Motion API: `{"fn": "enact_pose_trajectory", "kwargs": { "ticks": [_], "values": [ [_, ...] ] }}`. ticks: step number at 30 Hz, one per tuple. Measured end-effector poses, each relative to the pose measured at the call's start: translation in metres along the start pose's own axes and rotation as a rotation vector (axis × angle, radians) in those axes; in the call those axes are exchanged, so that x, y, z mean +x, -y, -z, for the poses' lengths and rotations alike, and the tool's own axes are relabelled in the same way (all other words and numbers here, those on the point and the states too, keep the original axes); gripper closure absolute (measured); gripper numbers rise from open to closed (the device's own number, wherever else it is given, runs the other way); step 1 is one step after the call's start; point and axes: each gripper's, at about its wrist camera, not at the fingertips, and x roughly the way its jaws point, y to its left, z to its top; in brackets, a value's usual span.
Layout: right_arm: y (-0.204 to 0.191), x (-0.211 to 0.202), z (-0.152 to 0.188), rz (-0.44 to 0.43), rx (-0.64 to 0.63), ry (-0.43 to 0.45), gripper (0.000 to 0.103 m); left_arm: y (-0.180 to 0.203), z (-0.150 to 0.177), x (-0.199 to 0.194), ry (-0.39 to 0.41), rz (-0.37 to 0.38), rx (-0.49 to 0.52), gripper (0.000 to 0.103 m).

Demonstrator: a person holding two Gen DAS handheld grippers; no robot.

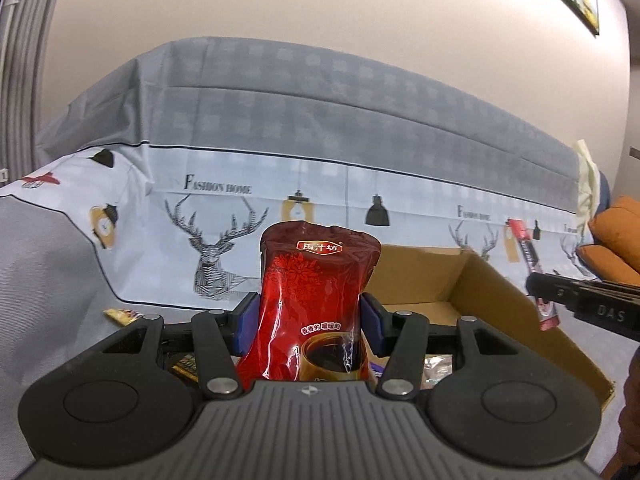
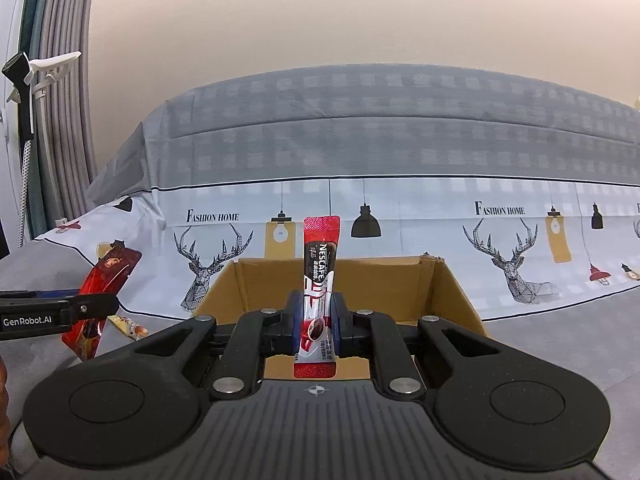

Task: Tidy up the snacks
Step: 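Carry the red coffee pouch and Nescafe stick over the box with both tools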

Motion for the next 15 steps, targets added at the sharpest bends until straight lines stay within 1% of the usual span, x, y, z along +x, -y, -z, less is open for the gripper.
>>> {"fn": "enact_pose_trajectory", "kwargs": {
  "ticks": [15],
  "values": [
    [-0.002,0.002,0.000,0.012,-0.010,0.001,0.087,0.025,0.004,0.005,0.014,0.070,0.033,0.045]
  ]
}}
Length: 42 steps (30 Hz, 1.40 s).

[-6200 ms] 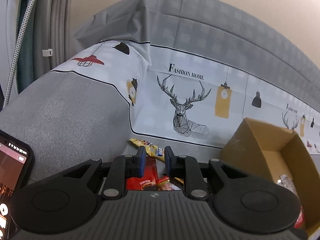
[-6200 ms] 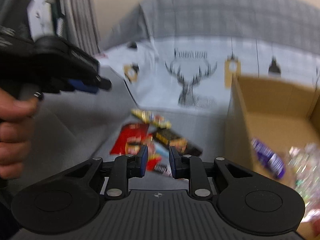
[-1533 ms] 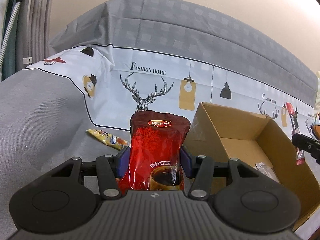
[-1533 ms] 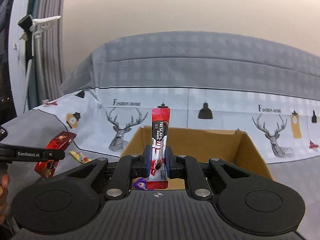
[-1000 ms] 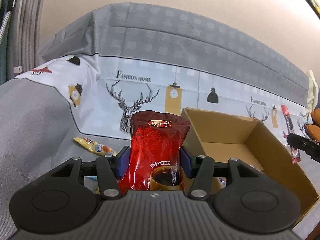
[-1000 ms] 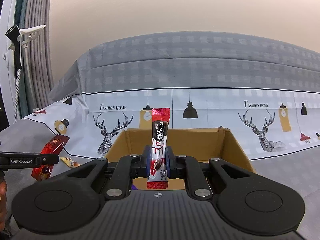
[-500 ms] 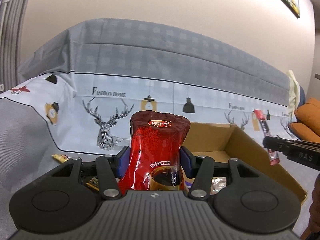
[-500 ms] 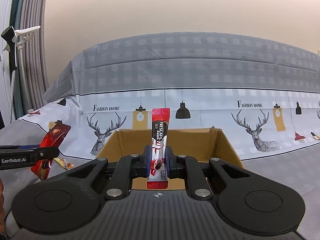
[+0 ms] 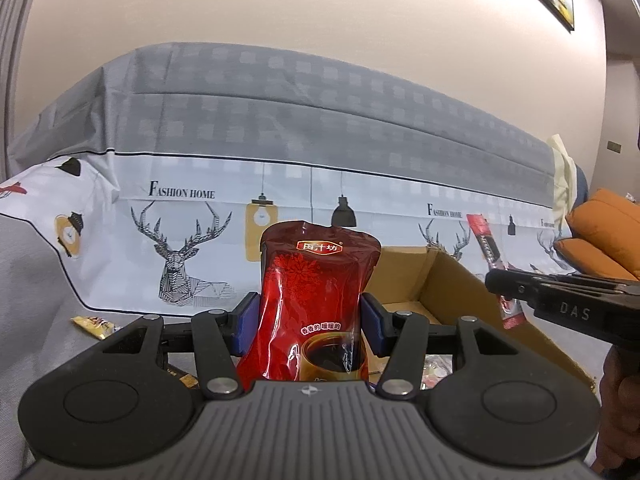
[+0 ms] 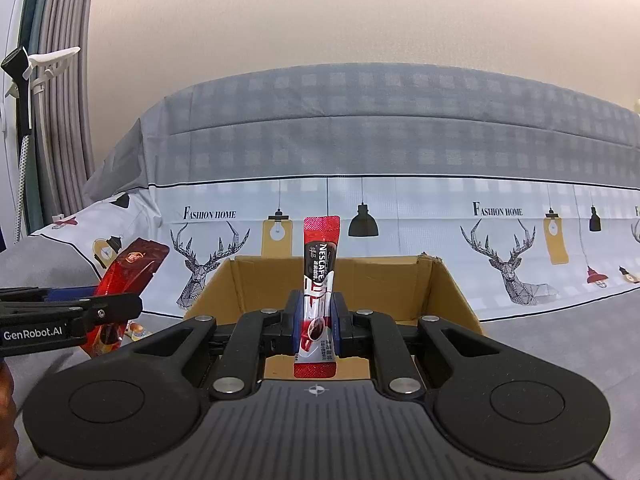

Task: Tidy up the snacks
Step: 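Carry the red coffee pouch and Nescafe stick over the box with both tools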

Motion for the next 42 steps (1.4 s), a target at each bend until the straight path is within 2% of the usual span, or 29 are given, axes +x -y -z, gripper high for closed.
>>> {"fn": "enact_pose_trajectory", "kwargs": {
  "ticks": [19,42],
  "values": [
    [0.002,0.000,0.001,0.014,-0.002,0.008,0.087,0.012,0.001,0.002,0.021,0.047,0.014,0.045],
    [0.005,0.000,0.000,0.079,0.000,0.014,0.087,0.031,-0.001,0.022,0.031,0.108,0.049,0.045]
  ]
}}
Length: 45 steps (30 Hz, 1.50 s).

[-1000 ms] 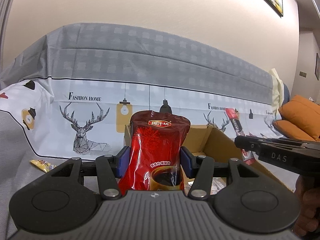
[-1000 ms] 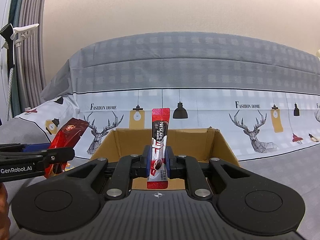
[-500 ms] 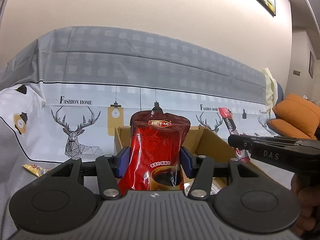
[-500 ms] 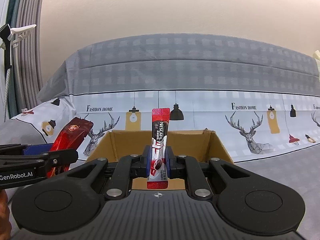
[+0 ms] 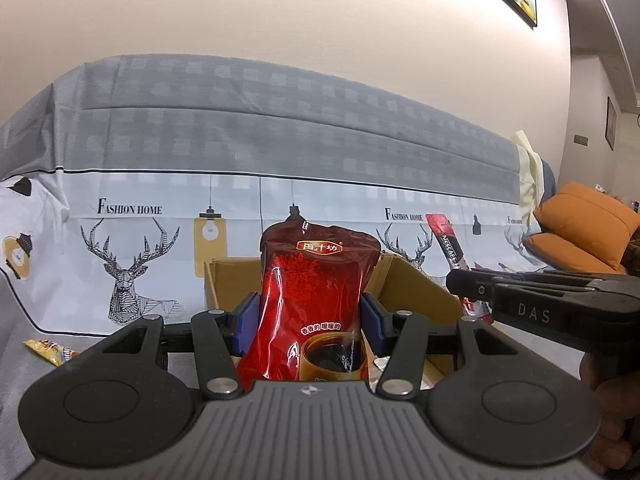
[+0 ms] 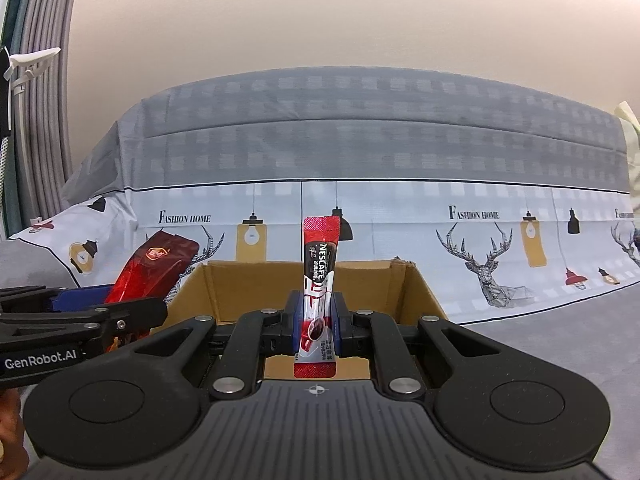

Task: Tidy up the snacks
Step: 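Carry the red coffee pouch and Nescafe stick over the box with both tools, then open both tools to drop the coffee pouch and Nescafe stick into the box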

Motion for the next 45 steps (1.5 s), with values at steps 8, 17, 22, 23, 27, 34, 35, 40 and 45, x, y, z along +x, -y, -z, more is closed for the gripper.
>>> {"fn": "enact_pose_trajectory", "kwargs": {
  "ticks": [8,17,22,23,27,34,35,40,45],
  "values": [
    [0.003,0.002,0.001,0.044,0.012,-0.005,0.087,0.008,0.000,0.012,-0.005,0.025,0.002,0.045],
    [0.008,0.007,0.002,0.083,0.035,-0.024,0.087,0.013,-0.002,0.021,-0.009,0.040,0.000,0.045],
    [0.008,0.008,0.002,0.088,0.036,-0.027,0.087,0.014,-0.003,0.024,-0.008,0.045,-0.004,0.045],
    [0.007,0.008,0.003,0.090,0.035,-0.027,0.087,0.014,-0.004,0.024,-0.008,0.046,-0.005,0.045],
    [0.005,0.009,0.002,0.093,0.035,-0.029,0.087,0.015,-0.003,0.025,-0.009,0.053,-0.005,0.045],
    [0.004,0.009,0.002,0.097,0.031,-0.032,0.087,0.016,-0.004,0.028,-0.010,0.061,-0.005,0.045],
    [0.004,0.009,0.002,0.097,0.030,-0.032,0.087,0.016,-0.004,0.028,-0.009,0.061,-0.006,0.045],
    [0.004,0.010,0.002,0.103,0.030,-0.033,0.087,0.017,-0.004,0.028,-0.006,0.066,-0.013,0.045],
    [0.004,0.011,0.003,0.113,0.033,-0.035,0.087,0.020,-0.006,0.029,-0.002,0.072,-0.020,0.044]
  ]
}}
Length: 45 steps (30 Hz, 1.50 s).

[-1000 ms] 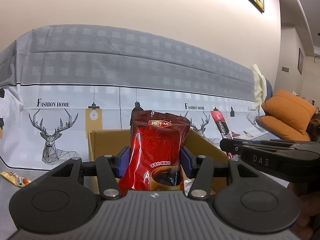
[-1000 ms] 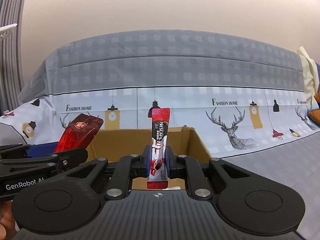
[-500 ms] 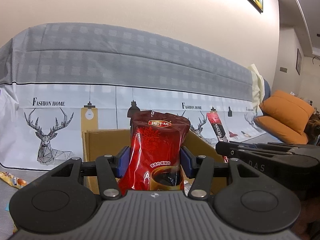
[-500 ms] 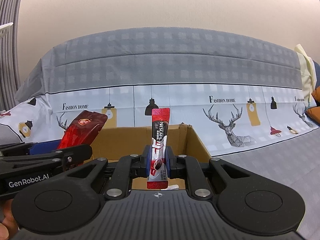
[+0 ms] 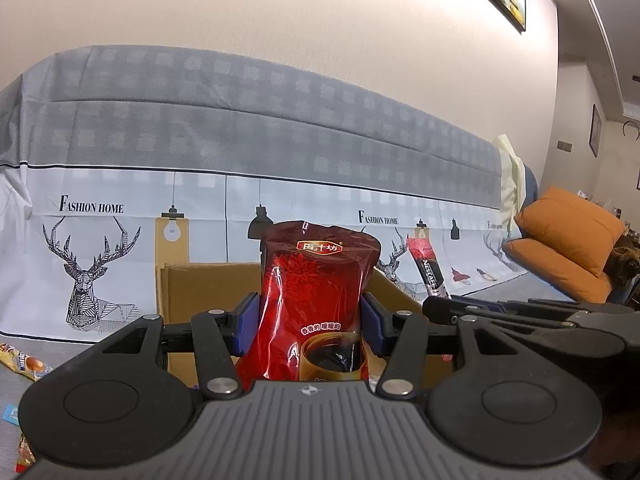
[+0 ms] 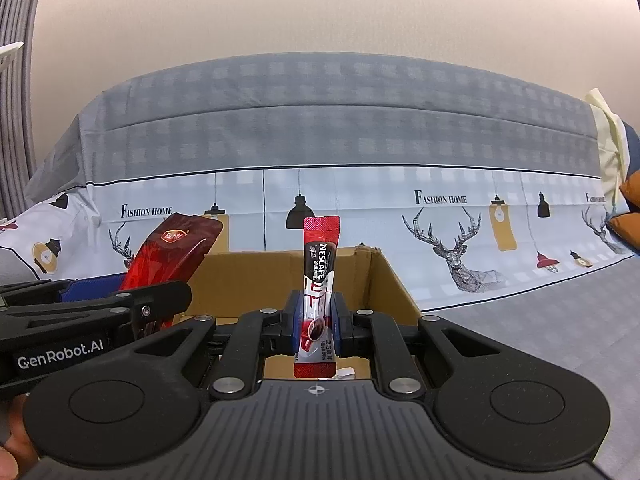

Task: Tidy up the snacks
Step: 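Open both tools to drop the coffee pouch and Nescafe stick into the box, then move both tools back to the pile and grasp the small red-yellow packet with the left tool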

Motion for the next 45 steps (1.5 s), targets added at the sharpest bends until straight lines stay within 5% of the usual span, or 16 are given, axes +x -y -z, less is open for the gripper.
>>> {"fn": "enact_pose_trajectory", "kwargs": {
  "ticks": [4,6,8,10,13,18,20,25,27,33,36,40,45],
  "values": [
    [0.000,0.002,0.001,0.027,0.007,-0.012,0.085,0.002,-0.003,0.000,0.007,-0.006,-0.016,0.039],
    [0.002,0.004,0.002,0.053,0.026,-0.029,0.084,0.002,-0.005,0.002,-0.004,-0.008,-0.036,0.023],
    [0.006,0.007,0.003,0.073,0.056,-0.053,0.056,-0.001,-0.007,0.004,-0.015,-0.008,-0.059,0.020],
    [0.010,0.009,0.004,0.091,0.089,-0.068,0.042,-0.004,-0.010,0.001,-0.008,-0.016,-0.065,0.020],
    [0.012,0.011,0.006,0.095,0.105,-0.078,0.041,-0.009,-0.014,-0.007,-0.003,-0.026,-0.059,0.020],
    [0.004,0.011,0.007,0.089,0.109,-0.081,0.040,-0.019,-0.019,-0.023,-0.008,-0.062,-0.028,0.026],
    [-0.002,0.012,0.007,0.084,0.110,-0.083,0.040,-0.025,-0.016,-0.029,-0.022,-0.090,-0.009,0.036],
    [-0.021,0.005,0.007,0.063,0.131,-0.068,0.041,-0.050,-0.014,-0.053,-0.068,-0.128,0.005,0.080],
    [-0.027,0.001,0.007,0.050,0.144,-0.057,0.042,-0.063,-0.017,-0.067,-0.088,-0.122,0.004,0.081],
    [-0.052,-0.020,0.002,-0.095,0.156,0.021,0.073,-0.117,-0.033,-0.095,-0.137,-0.188,0.036,0.081],
    [-0.073,-0.025,0.001,-0.169,0.099,0.044,0.074,-0.165,-0.016,-0.101,-0.197,-0.238,-0.075,0.081],
    [-0.097,-0.022,0.001,-0.237,0.040,0.024,0.074,-0.225,-0.003,-0.098,-0.287,-0.324,-0.353,0.081],
    [-0.115,-0.011,0.001,-0.297,0.037,-0.019,0.073,-0.243,0.014,-0.079,-0.397,-0.359,-0.416,0.081]
  ]
}}
